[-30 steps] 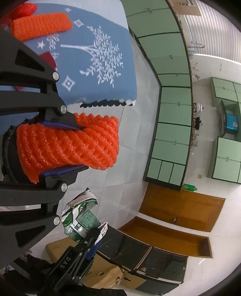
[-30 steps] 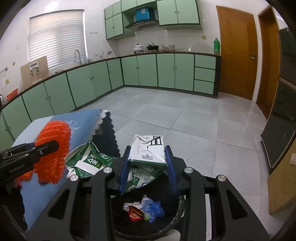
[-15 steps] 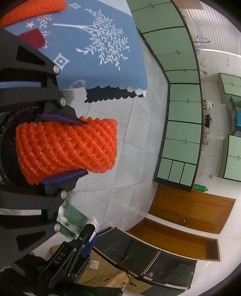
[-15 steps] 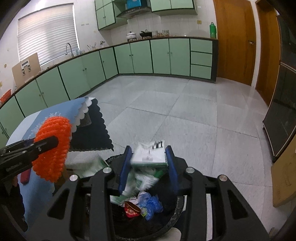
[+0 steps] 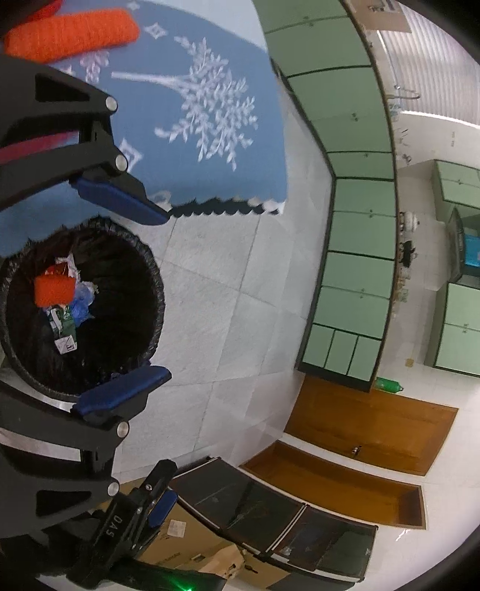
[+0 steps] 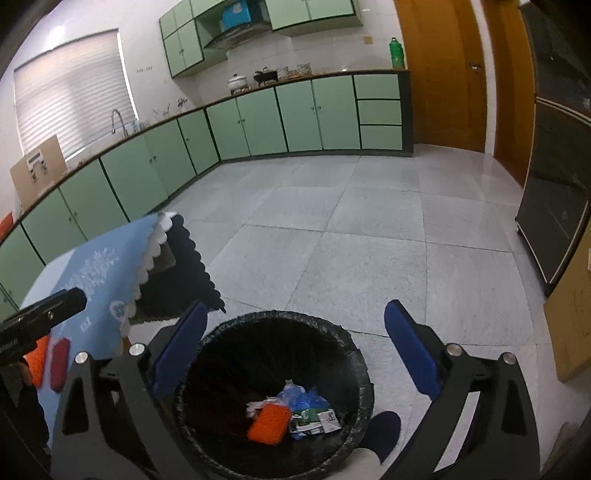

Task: Collect trash
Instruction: 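Move both grippers back over the table toward the red bag and pad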

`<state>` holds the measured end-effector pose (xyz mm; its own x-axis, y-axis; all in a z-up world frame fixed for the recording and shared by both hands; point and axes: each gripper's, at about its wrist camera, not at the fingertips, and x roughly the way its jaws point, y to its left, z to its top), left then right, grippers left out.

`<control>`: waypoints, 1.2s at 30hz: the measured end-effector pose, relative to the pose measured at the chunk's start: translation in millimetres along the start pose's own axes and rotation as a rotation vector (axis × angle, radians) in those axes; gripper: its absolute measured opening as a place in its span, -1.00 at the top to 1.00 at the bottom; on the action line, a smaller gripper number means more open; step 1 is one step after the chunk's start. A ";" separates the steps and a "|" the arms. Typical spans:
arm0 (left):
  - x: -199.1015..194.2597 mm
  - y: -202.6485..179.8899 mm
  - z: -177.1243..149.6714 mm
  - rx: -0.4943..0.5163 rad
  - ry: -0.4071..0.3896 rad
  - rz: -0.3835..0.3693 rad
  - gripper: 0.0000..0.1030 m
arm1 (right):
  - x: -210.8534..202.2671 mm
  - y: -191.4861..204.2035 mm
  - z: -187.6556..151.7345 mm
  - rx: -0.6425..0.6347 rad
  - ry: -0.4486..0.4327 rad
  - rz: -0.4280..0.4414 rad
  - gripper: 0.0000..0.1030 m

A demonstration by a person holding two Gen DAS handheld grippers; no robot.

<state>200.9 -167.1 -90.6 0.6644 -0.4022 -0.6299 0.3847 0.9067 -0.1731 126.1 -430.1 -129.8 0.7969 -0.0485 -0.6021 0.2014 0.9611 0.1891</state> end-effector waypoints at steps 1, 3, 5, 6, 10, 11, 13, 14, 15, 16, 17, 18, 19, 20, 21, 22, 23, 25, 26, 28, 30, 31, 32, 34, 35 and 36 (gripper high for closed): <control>-8.2 2.5 0.7 0.000 -0.013 0.004 -0.56 | -5.9 4.5 0.6 0.000 -0.010 0.009 -0.83; -22.0 7.6 1.0 -0.002 -0.032 0.014 -0.58 | -15.8 13.5 1.5 -0.008 -0.029 0.024 -0.84; -38.0 13.2 1.1 -0.004 -0.053 0.029 -0.60 | -26.6 25.3 2.8 -0.021 -0.048 0.044 -0.85; -47.7 17.6 0.2 -0.006 -0.064 0.041 -0.60 | -32.4 32.7 3.0 -0.028 -0.056 0.057 -0.85; -76.5 32.6 -3.8 -0.025 -0.093 0.079 -0.61 | -48.4 60.0 2.5 -0.053 -0.074 0.107 -0.86; -82.5 36.7 -6.1 -0.031 -0.098 0.089 -0.61 | -51.7 68.3 1.9 -0.059 -0.078 0.122 -0.86; -95.7 47.3 -10.0 -0.039 -0.105 0.113 -0.61 | -56.4 84.2 0.8 -0.072 -0.080 0.151 -0.86; -102.3 52.8 -12.4 -0.040 -0.111 0.129 -0.61 | -58.2 91.4 0.5 -0.078 -0.079 0.163 -0.86; -107.9 57.7 -13.7 -0.041 -0.115 0.143 -0.61 | -60.2 98.9 -0.3 -0.085 -0.080 0.175 -0.86; -113.0 63.2 -16.6 -0.042 -0.117 0.159 -0.61 | -62.7 108.4 -1.6 -0.094 -0.083 0.189 -0.86; -120.2 71.5 -20.8 -0.047 -0.120 0.180 -0.62 | -64.0 117.2 -3.2 -0.102 -0.082 0.202 -0.86; -125.2 78.8 -23.7 -0.054 -0.122 0.195 -0.62 | -65.1 123.2 -4.3 -0.108 -0.080 0.211 -0.86; -129.8 84.1 -27.1 -0.060 -0.123 0.208 -0.62 | -65.3 132.1 -5.5 -0.118 -0.076 0.222 -0.86; -135.1 92.8 -31.3 -0.070 -0.123 0.225 -0.62 | -65.9 139.3 -6.5 -0.125 -0.075 0.230 -0.86; -138.1 97.7 -33.5 -0.077 -0.123 0.235 -0.62 | -66.5 146.2 -8.0 -0.131 -0.075 0.238 -0.86; -143.2 106.5 -37.3 -0.091 -0.124 0.251 -0.62 | -66.7 154.3 -10.1 -0.139 -0.074 0.249 -0.86; -147.9 114.5 -40.8 -0.105 -0.124 0.265 -0.62 | -66.7 161.3 -12.1 -0.145 -0.072 0.259 -0.86; -155.2 126.8 -47.4 -0.123 -0.127 0.285 -0.62 | -67.2 174.4 -15.9 -0.161 -0.072 0.274 -0.86; -159.0 132.8 -50.2 -0.130 -0.128 0.298 -0.62 | -67.6 181.5 -19.0 -0.171 -0.072 0.279 -0.86; -165.1 142.2 -56.2 -0.138 -0.131 0.319 -0.62 | -68.0 195.1 -24.4 -0.192 -0.067 0.293 -0.86; -170.3 149.2 -61.0 -0.144 -0.132 0.334 -0.62 | -67.8 204.4 -28.4 -0.202 -0.063 0.308 -0.86; -172.9 154.7 -64.3 -0.150 -0.131 0.341 -0.62 | -67.7 210.6 -31.0 -0.210 -0.062 0.316 -0.86; -174.5 158.9 -66.7 -0.154 -0.130 0.349 -0.62 | -67.5 215.5 -32.3 -0.216 -0.059 0.320 -0.86; -176.5 168.1 -71.6 -0.159 -0.126 0.365 -0.62 | -65.1 225.3 -37.4 -0.234 -0.051 0.329 -0.86; -177.0 171.6 -73.9 -0.162 -0.122 0.371 -0.62 | -64.8 229.9 -39.5 -0.243 -0.048 0.332 -0.86; -177.2 176.5 -77.1 -0.169 -0.117 0.378 -0.62 | -63.9 234.8 -42.4 -0.253 -0.046 0.333 -0.86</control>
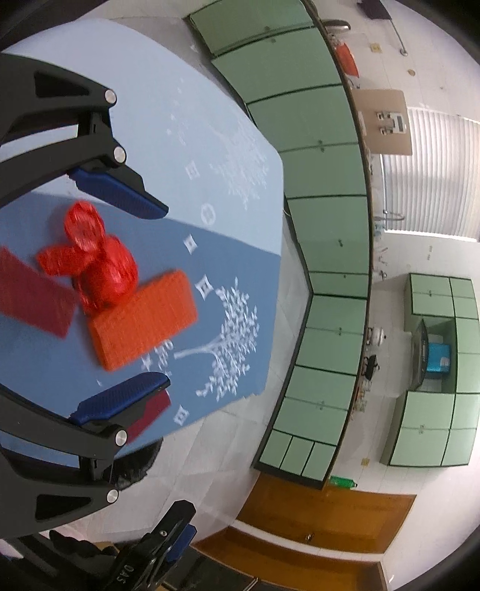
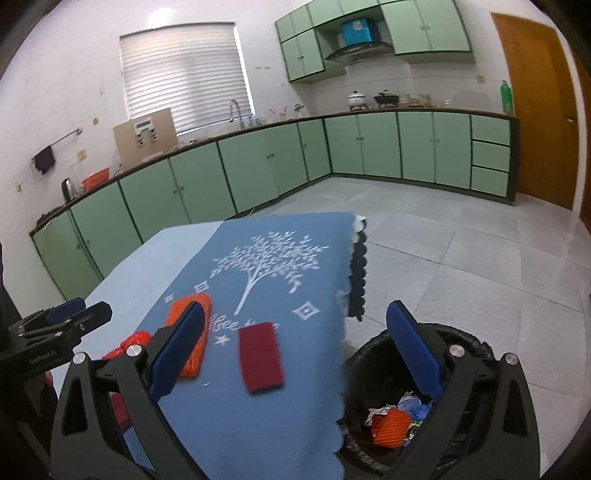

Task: Collect trash
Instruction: 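Move both grippers back over the table toward the red bag and pad, then grasp the red plastic bag with the left gripper and lift it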

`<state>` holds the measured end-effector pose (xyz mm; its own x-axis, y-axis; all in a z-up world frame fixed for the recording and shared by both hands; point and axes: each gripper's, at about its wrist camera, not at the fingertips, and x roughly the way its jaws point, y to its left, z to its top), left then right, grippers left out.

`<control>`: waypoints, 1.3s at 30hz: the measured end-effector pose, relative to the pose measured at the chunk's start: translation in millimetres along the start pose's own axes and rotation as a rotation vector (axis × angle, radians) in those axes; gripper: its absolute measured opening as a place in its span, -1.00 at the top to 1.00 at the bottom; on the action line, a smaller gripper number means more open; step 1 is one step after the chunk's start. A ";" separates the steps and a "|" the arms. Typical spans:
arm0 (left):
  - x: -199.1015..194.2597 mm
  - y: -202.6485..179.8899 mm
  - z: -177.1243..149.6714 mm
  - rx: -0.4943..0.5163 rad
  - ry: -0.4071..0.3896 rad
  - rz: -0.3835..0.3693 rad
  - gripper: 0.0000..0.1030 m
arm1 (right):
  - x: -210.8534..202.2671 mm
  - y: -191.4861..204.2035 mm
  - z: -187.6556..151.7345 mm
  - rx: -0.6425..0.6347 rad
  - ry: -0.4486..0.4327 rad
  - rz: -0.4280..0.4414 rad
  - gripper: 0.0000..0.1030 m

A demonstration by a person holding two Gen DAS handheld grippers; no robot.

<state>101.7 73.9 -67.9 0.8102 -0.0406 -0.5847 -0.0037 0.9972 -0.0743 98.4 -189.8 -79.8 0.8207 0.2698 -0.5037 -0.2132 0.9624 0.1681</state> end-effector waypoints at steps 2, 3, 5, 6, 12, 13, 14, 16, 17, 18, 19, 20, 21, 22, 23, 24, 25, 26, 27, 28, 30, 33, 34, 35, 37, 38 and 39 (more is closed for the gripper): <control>1.5 6.0 -4.5 -0.007 0.007 0.012 -0.62 | 4.6 6.6 -2.6 -0.020 0.002 0.001 -0.86; 1.8 8.7 -6.6 -0.010 0.009 0.017 -0.62 | 8.0 10.7 -4.3 -0.030 0.001 0.003 -0.86; 4.4 13.9 -10.7 -0.012 0.013 0.030 -0.62 | 12.9 14.9 -6.1 -0.037 0.007 0.007 -0.86; 4.9 15.9 -12.4 -0.011 0.016 0.035 -0.62 | 16.0 17.7 -7.0 -0.038 0.010 0.011 -0.86; 18.7 28.6 -22.0 -0.018 0.056 0.042 -0.62 | 27.2 25.8 -8.6 -0.053 0.030 0.014 -0.86; 21.7 29.7 -23.8 -0.020 0.067 0.041 -0.62 | 28.1 25.6 -9.5 -0.055 0.034 0.014 -0.86; 24.3 30.0 -25.1 -0.021 0.076 0.039 -0.62 | 28.8 27.8 -10.7 -0.056 0.036 0.013 -0.86; 29.1 32.1 -28.2 -0.026 0.092 0.035 -0.62 | 31.2 28.9 -11.9 -0.060 0.042 0.011 -0.86; 30.9 33.0 -29.2 -0.028 0.098 0.032 -0.62 | 32.1 28.4 -11.9 -0.060 0.045 0.010 -0.86; 32.5 33.7 -30.4 -0.028 0.102 0.030 -0.62 | 33.3 28.3 -11.9 -0.060 0.048 0.008 -0.86; 34.5 33.9 -31.3 -0.028 0.107 0.027 -0.62 | 34.0 29.1 -12.5 -0.060 0.050 0.007 -0.86; 36.1 34.0 -31.9 -0.026 0.111 0.027 -0.62 | 35.9 29.4 -12.9 -0.060 0.055 0.006 -0.86; 38.0 34.2 -32.4 -0.026 0.116 0.027 -0.62 | 37.2 28.9 -13.2 -0.060 0.057 0.006 -0.86; 39.0 33.8 -32.5 -0.026 0.120 0.027 -0.62 | 38.3 28.6 -13.6 -0.060 0.060 0.005 -0.86; 40.9 34.1 -33.0 -0.029 0.125 0.025 -0.62 | 39.4 28.5 -14.1 -0.062 0.064 0.005 -0.86; 43.2 34.8 -33.6 -0.033 0.134 0.022 -0.62 | 40.2 27.8 -14.9 -0.063 0.068 0.005 -0.86; 45.8 34.7 -33.6 -0.035 0.141 0.019 -0.62 | 41.9 28.2 -14.4 -0.064 0.072 0.005 -0.86; 48.1 34.8 -33.8 -0.037 0.149 0.017 -0.62 | 42.8 26.7 -14.3 -0.065 0.076 0.006 -0.86; 50.3 34.7 -34.7 -0.038 0.160 0.009 -0.61 | 43.7 26.3 -15.0 -0.065 0.079 0.007 -0.86; 51.5 34.3 -35.4 -0.037 0.165 0.004 -0.61 | 44.7 26.1 -15.7 -0.064 0.085 0.009 -0.86; 55.3 34.1 -37.1 -0.036 0.182 0.006 -0.61 | 47.5 25.1 -16.8 -0.065 0.099 0.013 -0.86; 61.3 37.9 -38.7 -0.062 0.207 -0.017 -0.43 | 52.9 26.4 -19.4 -0.081 0.129 0.025 -0.86; 62.5 38.5 -38.9 -0.066 0.212 -0.026 -0.28 | 54.8 27.8 -21.1 -0.091 0.137 0.028 -0.86; 63.5 38.8 -39.1 -0.068 0.217 -0.034 -0.16 | 56.3 28.8 -22.2 -0.097 0.142 0.032 -0.86; 65.0 39.4 -39.6 -0.075 0.224 -0.044 0.06 | 59.3 29.1 -24.6 -0.095 0.154 0.035 -0.86; 64.7 39.9 -40.1 -0.081 0.223 -0.048 0.09 | 60.5 29.0 -25.6 -0.093 0.158 0.035 -0.86; 64.6 40.6 -40.1 -0.087 0.223 -0.052 0.11 | 62.0 28.5 -26.4 -0.090 0.160 0.033 -0.86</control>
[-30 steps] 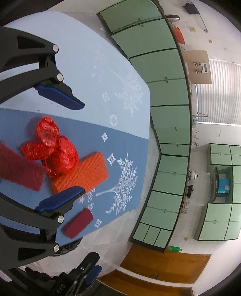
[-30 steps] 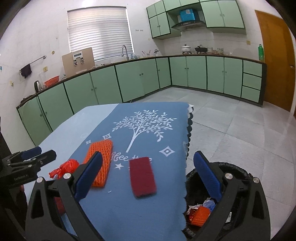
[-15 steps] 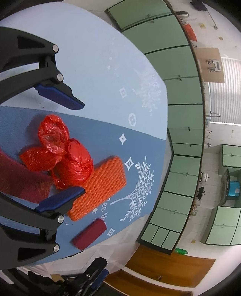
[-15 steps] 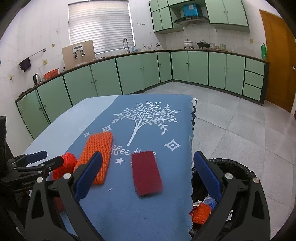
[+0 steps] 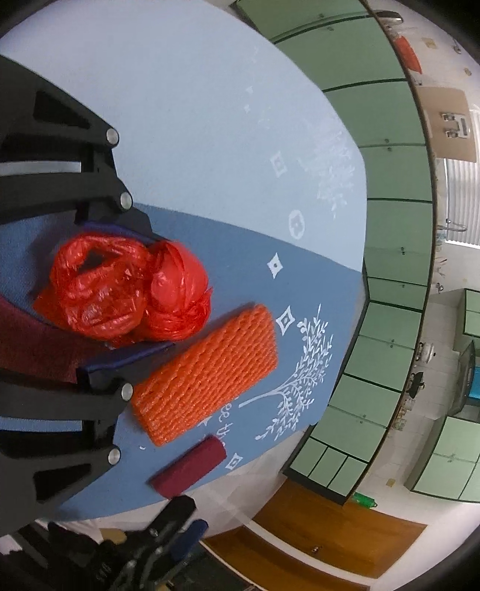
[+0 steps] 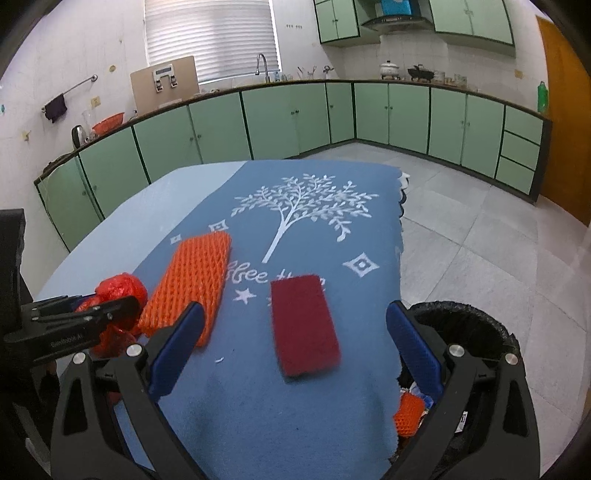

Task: Collect trash
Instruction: 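Grasp the red plastic bag with the left gripper and lift it, then grasp the dark red scouring pad with the right gripper and lift it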

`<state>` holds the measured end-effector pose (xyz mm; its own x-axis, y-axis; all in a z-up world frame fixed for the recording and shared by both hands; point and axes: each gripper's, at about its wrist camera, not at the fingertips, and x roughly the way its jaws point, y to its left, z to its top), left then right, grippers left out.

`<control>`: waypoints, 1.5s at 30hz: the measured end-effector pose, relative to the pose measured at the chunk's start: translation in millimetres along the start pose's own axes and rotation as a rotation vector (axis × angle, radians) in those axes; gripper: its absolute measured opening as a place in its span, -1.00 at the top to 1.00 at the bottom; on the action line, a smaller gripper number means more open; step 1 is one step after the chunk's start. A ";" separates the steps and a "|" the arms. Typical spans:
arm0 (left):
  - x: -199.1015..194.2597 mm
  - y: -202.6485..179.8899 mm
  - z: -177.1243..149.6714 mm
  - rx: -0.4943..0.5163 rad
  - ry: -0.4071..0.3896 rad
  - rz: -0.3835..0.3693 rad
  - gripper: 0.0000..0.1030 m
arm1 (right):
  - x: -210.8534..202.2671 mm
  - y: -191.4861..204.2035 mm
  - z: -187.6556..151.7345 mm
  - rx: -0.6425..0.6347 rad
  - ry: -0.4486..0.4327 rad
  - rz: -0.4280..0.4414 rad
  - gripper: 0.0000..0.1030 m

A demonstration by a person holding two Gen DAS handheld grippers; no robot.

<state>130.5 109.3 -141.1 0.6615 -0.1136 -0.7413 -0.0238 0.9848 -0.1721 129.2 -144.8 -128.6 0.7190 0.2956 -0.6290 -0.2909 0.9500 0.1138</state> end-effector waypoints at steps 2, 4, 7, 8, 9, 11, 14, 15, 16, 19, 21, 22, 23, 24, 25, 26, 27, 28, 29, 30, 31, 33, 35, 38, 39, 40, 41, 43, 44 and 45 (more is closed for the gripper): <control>-1.9 1.3 0.1 -0.011 -0.009 0.004 0.15 | 2.6 -1.2 -1.5 0.003 0.006 -0.006 -0.85; -4.0 3.0 1.9 -0.023 -0.023 0.014 0.17 | 4.6 -2.4 -2.0 0.000 0.011 -0.013 -0.85; -8.5 3.3 4.5 -0.028 -0.046 0.030 0.17 | 10.7 -5.3 -1.8 -0.003 0.034 -0.022 -0.68; -9.0 2.4 5.5 -0.024 -0.050 0.033 0.17 | 13.4 -6.3 -1.5 -0.001 0.046 -0.021 -0.61; -9.1 1.8 6.1 -0.021 -0.052 0.038 0.17 | 16.3 -7.2 -1.1 0.001 0.058 -0.024 -0.60; -7.7 0.2 6.9 -0.019 -0.050 0.043 0.17 | 21.9 -8.1 -0.9 0.002 0.077 -0.028 -0.59; -5.1 -0.2 8.3 -0.019 -0.046 0.047 0.17 | 27.4 -8.7 -0.9 -0.006 0.100 -0.030 -0.53; -4.4 -0.3 8.8 -0.020 -0.044 0.049 0.17 | 30.5 -8.0 -1.0 -0.009 0.110 -0.031 -0.50; -4.0 0.0 9.3 -0.021 -0.043 0.050 0.17 | 32.9 -7.8 -2.1 -0.012 0.121 -0.033 -0.48; -2.7 0.2 10.3 -0.025 -0.041 0.052 0.17 | 39.7 -9.4 -4.8 -0.014 0.153 -0.030 -0.34; -1.4 0.0 10.8 -0.025 -0.040 0.054 0.17 | 41.2 -10.0 -5.5 -0.024 0.160 -0.038 -0.25; -0.8 -0.4 11.0 -0.024 -0.040 0.056 0.17 | 41.2 -9.9 -5.6 -0.032 0.159 -0.043 -0.21; -0.1 -0.8 11.0 -0.023 -0.040 0.058 0.17 | 41.1 -10.2 -5.6 -0.038 0.155 -0.044 -0.09; 0.6 -1.5 10.9 -0.021 -0.038 0.059 0.17 | 40.2 -10.7 -5.9 -0.043 0.150 -0.035 0.04; 1.2 -1.9 10.8 -0.020 -0.038 0.059 0.17 | 39.9 -10.6 -6.7 -0.043 0.147 -0.028 0.10; 1.4 -2.7 10.5 -0.019 -0.038 0.060 0.17 | 39.5 -11.0 -6.6 -0.044 0.145 -0.020 0.19; 1.3 -3.5 10.5 -0.017 -0.039 0.061 0.17 | 38.8 -10.7 -6.5 -0.045 0.142 -0.020 0.19; 0.7 -4.3 10.5 -0.016 -0.041 0.062 0.17 | 37.9 -9.8 -6.0 -0.047 0.138 -0.019 0.20; -0.3 -4.5 10.5 -0.015 -0.043 0.063 0.17 | 36.5 -9.8 -5.4 -0.047 0.133 -0.017 0.20; -2.1 -5.3 10.8 -0.012 -0.048 0.064 0.17 | 33.7 -10.2 -4.9 -0.046 0.123 -0.013 0.20; -3.0 -5.7 11.6 -0.010 -0.052 0.064 0.17 | 32.3 -9.8 -3.7 -0.043 0.117 -0.012 0.20; -6.5 -6.1 12.7 -0.007 -0.061 0.066 0.17 | 26.4 -10.8 -1.4 -0.032 0.104 -0.005 0.21; -11.2 -7.1 14.5 -0.005 -0.072 0.066 0.17 | 18.8 -10.4 3.4 -0.032 0.085 0.000 0.21; -17.6 -9.4 17.9 -0.005 -0.085 0.065 0.17 | 9.0 -7.8 10.6 -0.038 0.062 0.007 0.21; -19.8 -10.6 19.1 -0.003 -0.089 0.066 0.17 | 6.3 -6.9 13.5 -0.039 0.056 0.011 0.21; -22.8 -12.0 20.4 -0.001 -0.096 0.065 0.17 | 3.7 -5.9 15.3 -0.040 0.051 0.012 0.21; -25.6 -13.3 21.6 0.000 -0.101 0.062 0.17 | 0.9 -4.8 17.4 -0.041 0.046 0.012 0.21; -32.3 -17.1 24.5 0.005 -0.115 0.057 0.17 | -6.8 -3.9 21.9 -0.042 0.033 0.016 0.21; -35.3 -18.9 25.7 0.008 -0.120 0.056 0.17 | -10.2 -3.9 23.7 -0.040 0.027 0.018 0.21; -39.1 -21.5 27.5 0.012 -0.127 0.053 0.17 | -13.5 -3.8 25.6 -0.038 0.020 0.021 0.21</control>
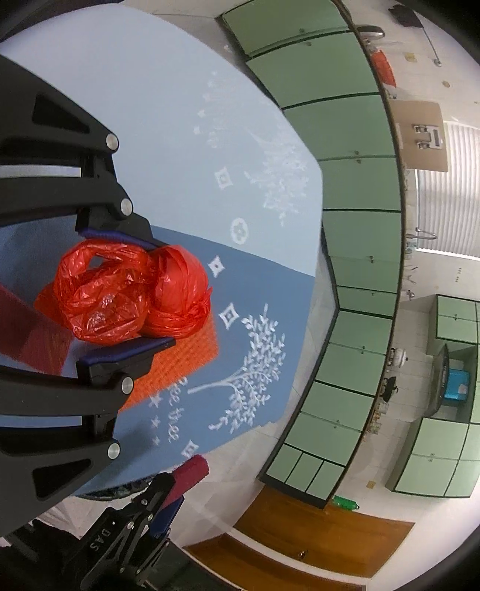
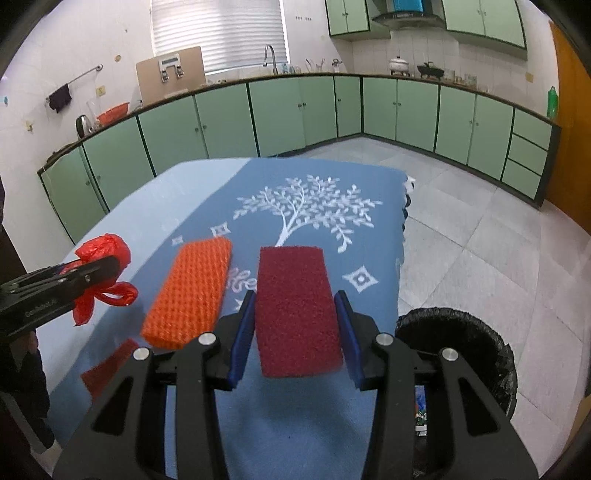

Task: Collect trash
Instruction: 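Grasp the dark red scouring pad with the right gripper and lift it, then carry the red bag and scouring pad toward the black bin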

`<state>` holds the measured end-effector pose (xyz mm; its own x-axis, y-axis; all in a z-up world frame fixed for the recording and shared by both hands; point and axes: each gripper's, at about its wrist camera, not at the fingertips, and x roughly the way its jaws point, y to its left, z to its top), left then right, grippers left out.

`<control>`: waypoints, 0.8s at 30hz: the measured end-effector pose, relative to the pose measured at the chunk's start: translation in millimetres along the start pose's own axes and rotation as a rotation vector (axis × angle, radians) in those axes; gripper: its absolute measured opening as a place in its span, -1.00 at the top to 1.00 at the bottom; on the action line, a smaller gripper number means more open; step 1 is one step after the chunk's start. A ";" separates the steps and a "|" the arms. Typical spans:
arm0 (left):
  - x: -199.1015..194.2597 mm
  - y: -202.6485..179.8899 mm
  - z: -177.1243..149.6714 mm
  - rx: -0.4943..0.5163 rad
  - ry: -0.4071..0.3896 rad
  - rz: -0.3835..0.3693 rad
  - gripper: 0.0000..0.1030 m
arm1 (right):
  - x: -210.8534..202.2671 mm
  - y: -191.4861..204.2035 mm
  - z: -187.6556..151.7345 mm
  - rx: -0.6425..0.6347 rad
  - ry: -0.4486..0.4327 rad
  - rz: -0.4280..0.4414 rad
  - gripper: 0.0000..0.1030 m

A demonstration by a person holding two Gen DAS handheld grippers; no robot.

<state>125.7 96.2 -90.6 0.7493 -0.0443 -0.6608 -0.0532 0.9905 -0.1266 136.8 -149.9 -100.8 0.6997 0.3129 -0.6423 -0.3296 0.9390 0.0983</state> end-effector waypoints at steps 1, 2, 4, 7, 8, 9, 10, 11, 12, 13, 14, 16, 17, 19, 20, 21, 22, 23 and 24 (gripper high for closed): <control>-1.8 -1.9 1.4 0.002 -0.003 -0.001 0.17 | -5.1 -0.8 2.6 0.004 -0.009 0.003 0.21; -4.2 -4.4 3.4 0.005 -0.007 -0.003 0.17 | -10.2 -1.8 5.1 0.009 -0.018 0.006 0.21; -10.3 -9.6 7.0 0.008 -0.018 -0.010 0.17 | -18.0 -2.0 7.8 0.018 -0.036 0.011 0.21; -19.7 -17.5 12.0 0.019 -0.037 -0.022 0.17 | -31.2 -4.1 13.6 0.025 -0.059 0.013 0.21; -21.7 -19.3 13.1 0.022 -0.040 -0.023 0.17 | -35.0 -4.7 15.2 0.027 -0.065 0.014 0.21; -23.8 -21.2 14.2 0.025 -0.044 -0.026 0.17 | -40.1 -5.9 17.0 0.030 -0.073 0.014 0.21; -26.4 -24.0 15.6 0.028 -0.048 -0.033 0.17 | -43.1 -6.3 18.2 0.031 -0.078 0.013 0.21; -28.4 -26.5 16.6 0.029 -0.051 -0.038 0.17 | -47.1 -7.0 20.0 0.034 -0.086 0.011 0.21; -31.2 -29.9 17.9 0.032 -0.054 -0.044 0.17 | -51.0 -8.0 21.2 0.035 -0.093 0.011 0.21; -33.4 -32.2 18.5 0.035 -0.057 -0.050 0.17 | -54.4 -9.5 22.5 0.037 -0.098 0.011 0.21; -35.7 -35.5 19.5 0.040 -0.061 -0.055 0.17 | -57.7 -10.8 23.2 0.038 -0.105 0.010 0.21; -40.3 -42.4 21.5 0.051 -0.069 -0.066 0.17 | -64.6 -13.5 25.0 0.039 -0.117 0.007 0.21; -42.1 -45.2 22.0 0.055 -0.072 -0.070 0.17 | -67.4 -14.7 25.3 0.039 -0.122 0.004 0.21; -45.9 -53.3 24.4 0.067 -0.081 -0.083 0.17 | -73.2 -18.4 25.3 0.040 -0.131 -0.004 0.21; -46.8 -56.6 25.1 0.071 -0.085 -0.088 0.17 | -76.0 -20.1 25.2 0.040 -0.135 -0.007 0.21; -48.1 -60.9 26.2 0.076 -0.089 -0.096 0.17 | -79.6 -22.8 25.2 0.042 -0.140 -0.012 0.21; -48.7 -63.5 27.1 0.079 -0.090 -0.101 0.17 | -81.9 -24.7 24.0 0.043 -0.143 -0.016 0.21; -49.4 -66.0 27.3 0.082 -0.092 -0.108 0.17 | -84.9 -27.6 23.9 0.044 -0.148 -0.022 0.21; -49.8 -68.8 27.9 0.085 -0.092 -0.114 0.17 | -87.1 -30.0 23.5 0.045 -0.151 -0.028 0.21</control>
<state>110.5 33.8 -28.4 0.8050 -0.1483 -0.5744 0.0887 0.9875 -0.1307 100.6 -201.9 -29.9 0.7965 0.3015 -0.5241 -0.2824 0.9519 0.1185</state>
